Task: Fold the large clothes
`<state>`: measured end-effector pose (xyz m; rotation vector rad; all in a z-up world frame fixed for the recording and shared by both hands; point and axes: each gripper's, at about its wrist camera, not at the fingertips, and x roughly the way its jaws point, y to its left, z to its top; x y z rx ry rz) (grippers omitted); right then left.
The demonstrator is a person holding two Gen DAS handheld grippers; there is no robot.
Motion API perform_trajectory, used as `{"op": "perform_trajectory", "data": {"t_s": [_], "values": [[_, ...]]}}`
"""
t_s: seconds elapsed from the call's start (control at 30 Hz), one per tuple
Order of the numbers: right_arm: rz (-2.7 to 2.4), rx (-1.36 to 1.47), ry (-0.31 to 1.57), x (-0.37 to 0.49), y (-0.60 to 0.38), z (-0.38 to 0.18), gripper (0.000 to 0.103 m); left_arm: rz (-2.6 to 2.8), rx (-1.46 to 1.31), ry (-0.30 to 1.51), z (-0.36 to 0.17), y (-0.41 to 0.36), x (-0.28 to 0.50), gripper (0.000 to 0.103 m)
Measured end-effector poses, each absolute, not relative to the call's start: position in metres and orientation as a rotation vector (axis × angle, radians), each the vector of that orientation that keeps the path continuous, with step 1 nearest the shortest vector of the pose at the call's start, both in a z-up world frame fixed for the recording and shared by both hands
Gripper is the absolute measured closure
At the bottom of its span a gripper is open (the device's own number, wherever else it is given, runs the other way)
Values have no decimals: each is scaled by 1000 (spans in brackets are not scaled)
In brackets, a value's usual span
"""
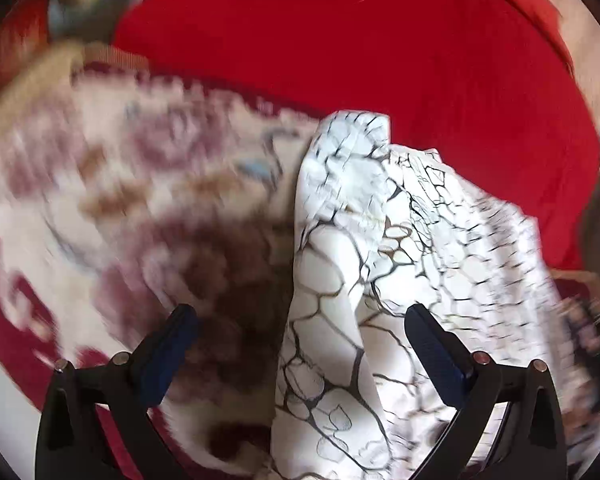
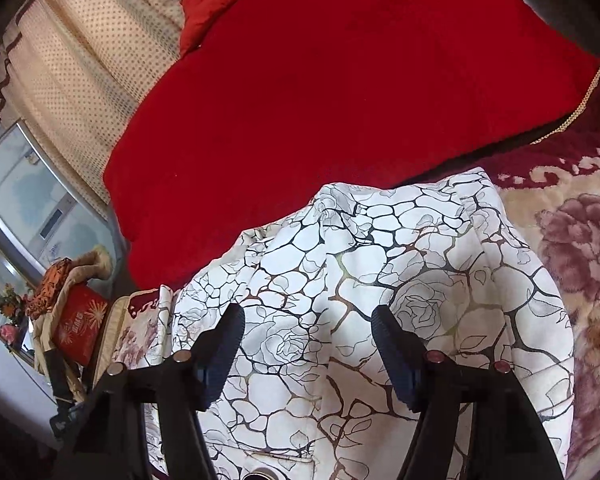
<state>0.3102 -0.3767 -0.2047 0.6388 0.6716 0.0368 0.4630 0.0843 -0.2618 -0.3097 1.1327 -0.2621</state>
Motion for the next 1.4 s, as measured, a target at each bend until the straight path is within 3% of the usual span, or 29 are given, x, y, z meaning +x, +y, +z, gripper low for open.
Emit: {"op": "perform_trajectory", "data": {"t_s": [0.13, 0.3, 0.37, 0.47, 0.8, 0.9, 1.0, 1.03, 1.1, 1.17, 1.2, 1.23, 1.27, 1.4], "values": [[39, 638, 660, 309, -378, -203, 33, -327, -533, 1209, -283, 107, 470, 0], [37, 643, 659, 309, -381, -203, 33, -437, -469, 1254, -289, 80, 466, 1], [38, 641, 658, 308, -380, -203, 33, -574, -574, 1271, -293, 69, 465, 15], [33, 629, 653, 308, -380, -202, 33, -573, -463, 1251, -285, 50, 461, 20], [24, 651, 654, 308, -387, -205, 33, -577, -553, 1252, -303, 45, 468, 20], [24, 650, 669, 310, -387, -208, 35, -527, -496, 1237, -298, 39, 471, 64], [21, 644, 672, 311, -388, -210, 41, -518, -480, 1223, -299, 37, 472, 63], [20, 638, 675, 311, -388, -210, 46, -524, -463, 1228, -300, 35, 472, 49], [8, 631, 684, 312, -388, -211, 46, -575, -481, 1256, -309, 23, 474, 26], [3, 645, 692, 313, -390, -214, 46, -576, -469, 1228, -304, 18, 472, 26], [3, 650, 697, 313, -391, -215, 46, -571, -460, 1215, -302, 17, 470, 35], [1, 654, 699, 314, -392, -216, 46, -546, -438, 1212, -300, 19, 469, 60], [-3, 654, 700, 313, -393, -216, 46, -521, -419, 1213, -301, 18, 470, 68], [-12, 660, 712, 314, -395, -219, 46, -539, -466, 1183, -298, 21, 470, 71]]}}
